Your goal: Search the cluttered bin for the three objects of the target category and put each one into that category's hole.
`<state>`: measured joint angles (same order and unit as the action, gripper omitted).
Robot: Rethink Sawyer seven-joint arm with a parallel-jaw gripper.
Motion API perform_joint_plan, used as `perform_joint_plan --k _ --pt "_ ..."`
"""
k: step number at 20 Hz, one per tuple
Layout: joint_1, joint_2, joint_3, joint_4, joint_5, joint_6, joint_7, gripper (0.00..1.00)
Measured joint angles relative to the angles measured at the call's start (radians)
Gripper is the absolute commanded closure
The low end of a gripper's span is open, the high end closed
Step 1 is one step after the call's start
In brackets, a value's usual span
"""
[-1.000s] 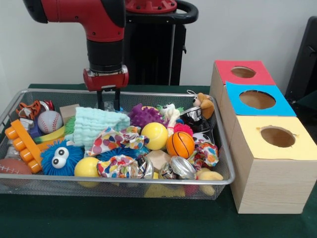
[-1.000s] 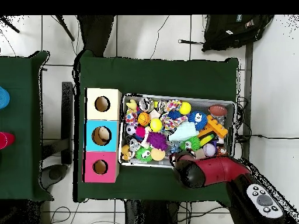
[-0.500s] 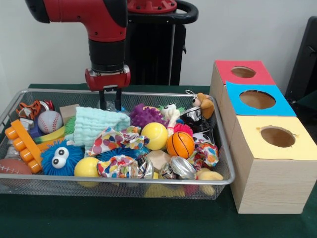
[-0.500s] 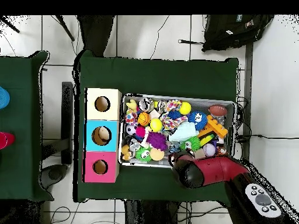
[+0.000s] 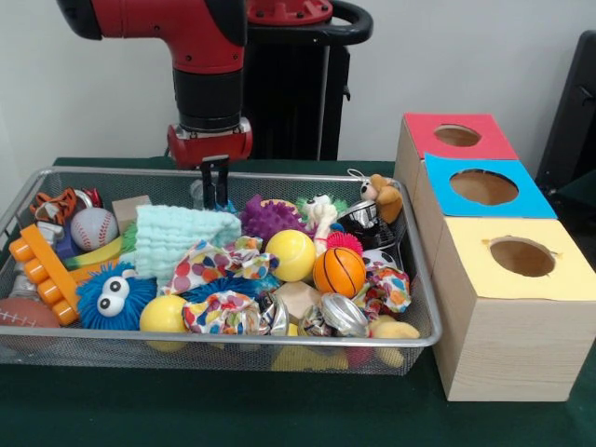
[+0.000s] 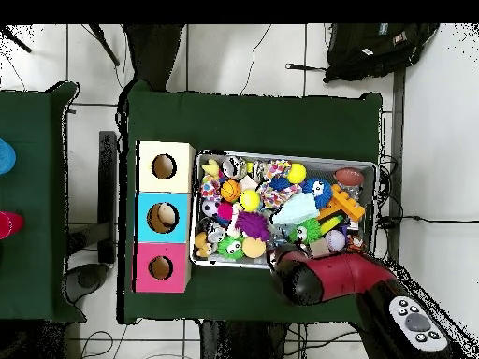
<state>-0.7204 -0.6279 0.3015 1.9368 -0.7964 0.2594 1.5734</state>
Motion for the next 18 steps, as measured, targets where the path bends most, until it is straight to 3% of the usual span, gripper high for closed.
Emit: perform_joint_plan --k 18 --pt "-0.003 -0.074 0.011 0.084 0.013 -0.014 0.000 1.00"
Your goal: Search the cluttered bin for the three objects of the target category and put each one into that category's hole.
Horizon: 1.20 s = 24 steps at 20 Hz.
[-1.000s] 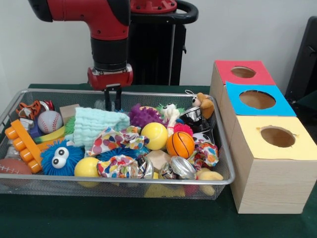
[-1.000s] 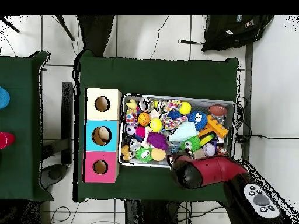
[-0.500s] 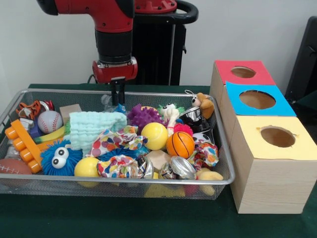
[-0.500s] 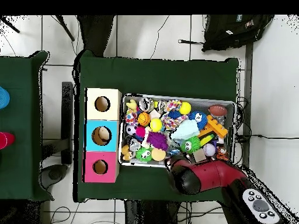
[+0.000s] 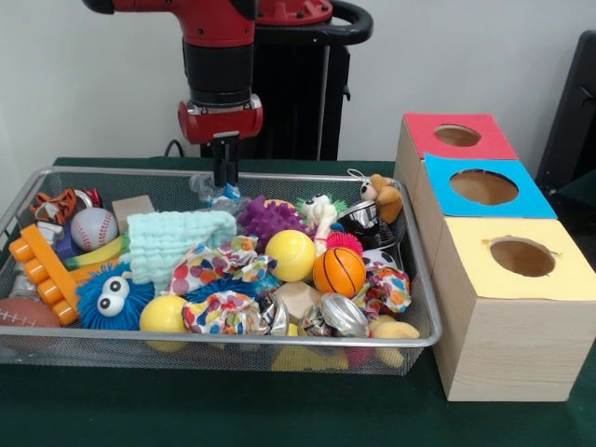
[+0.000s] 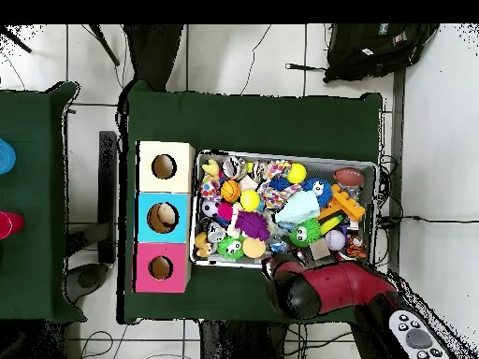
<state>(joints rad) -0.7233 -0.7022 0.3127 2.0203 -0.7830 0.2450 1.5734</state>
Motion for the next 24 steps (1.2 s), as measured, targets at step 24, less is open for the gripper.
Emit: perform_joint_plan --k 24 --pt "-0.037 -0.031 0.082 0.001 0.061 0.000 0.000 1.00"
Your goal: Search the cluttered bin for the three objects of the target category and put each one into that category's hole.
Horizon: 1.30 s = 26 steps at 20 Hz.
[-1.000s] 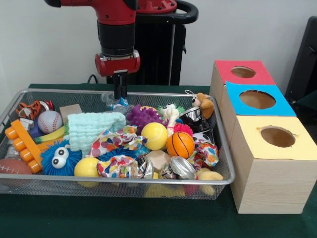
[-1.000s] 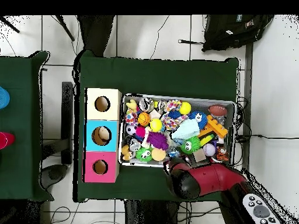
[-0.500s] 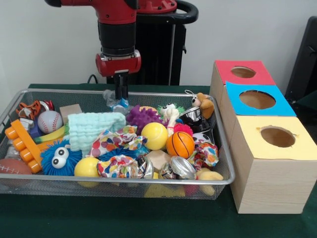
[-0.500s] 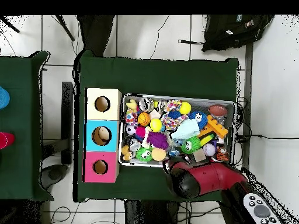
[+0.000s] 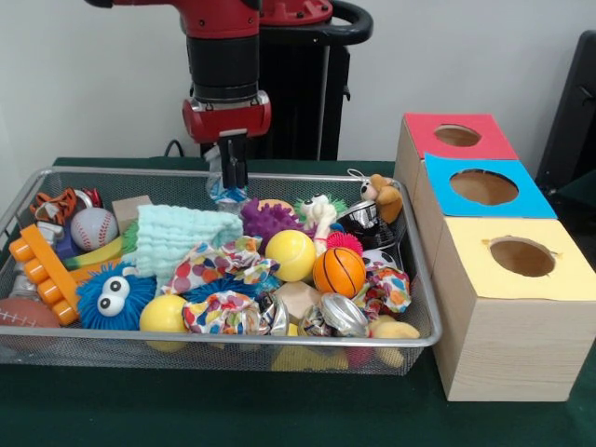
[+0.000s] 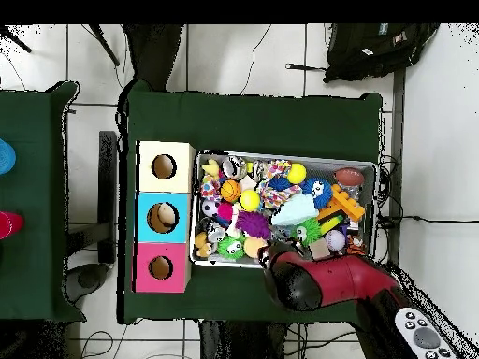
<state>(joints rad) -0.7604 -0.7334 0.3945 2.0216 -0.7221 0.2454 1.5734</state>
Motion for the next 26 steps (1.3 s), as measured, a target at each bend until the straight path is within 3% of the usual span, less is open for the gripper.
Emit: perform_joint_plan --k 16,24,25,26 --pt "0.003 -0.082 0.066 0.001 0.126 0.044 0.000 1.00" --pt "0.003 -0.116 0.075 0.001 0.137 0.054 0.000 1.00" --pt "0.003 -0.119 0.075 0.001 0.137 0.054 0.000 0.00" --pt "0.003 -0.120 0.075 0.001 0.137 0.054 0.000 0.00"
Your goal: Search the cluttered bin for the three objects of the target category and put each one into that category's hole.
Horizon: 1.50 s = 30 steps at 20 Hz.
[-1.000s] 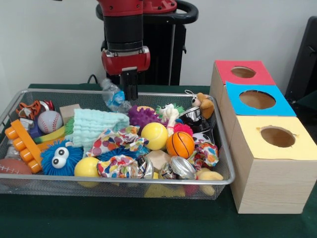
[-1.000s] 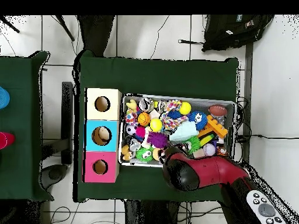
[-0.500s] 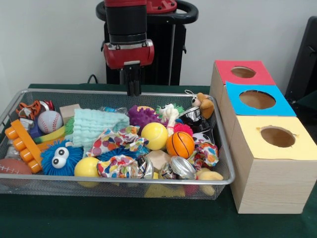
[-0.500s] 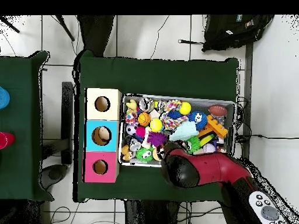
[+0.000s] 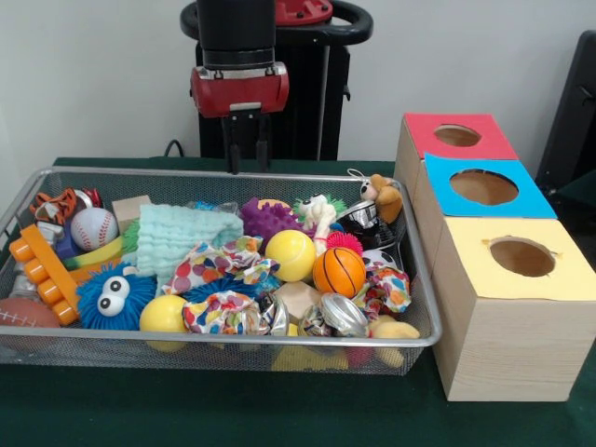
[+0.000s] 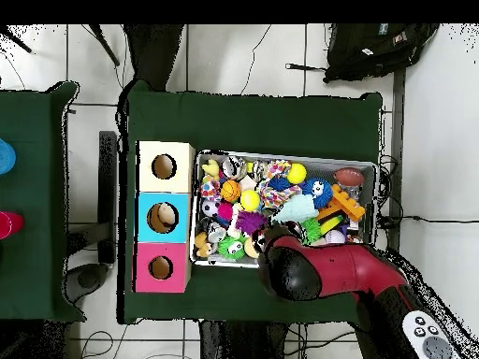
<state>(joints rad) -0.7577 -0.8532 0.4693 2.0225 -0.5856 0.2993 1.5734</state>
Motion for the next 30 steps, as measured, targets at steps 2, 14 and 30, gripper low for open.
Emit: perform_joint_plan --k 2,14,30 --pt "0.000 0.000 0.000 0.000 0.000 0.000 0.000 0.00" --pt "0.009 0.013 -0.008 0.000 -0.008 0.000 0.000 0.00" --pt "-0.067 0.117 -0.007 -0.002 -0.108 0.003 0.000 0.00"
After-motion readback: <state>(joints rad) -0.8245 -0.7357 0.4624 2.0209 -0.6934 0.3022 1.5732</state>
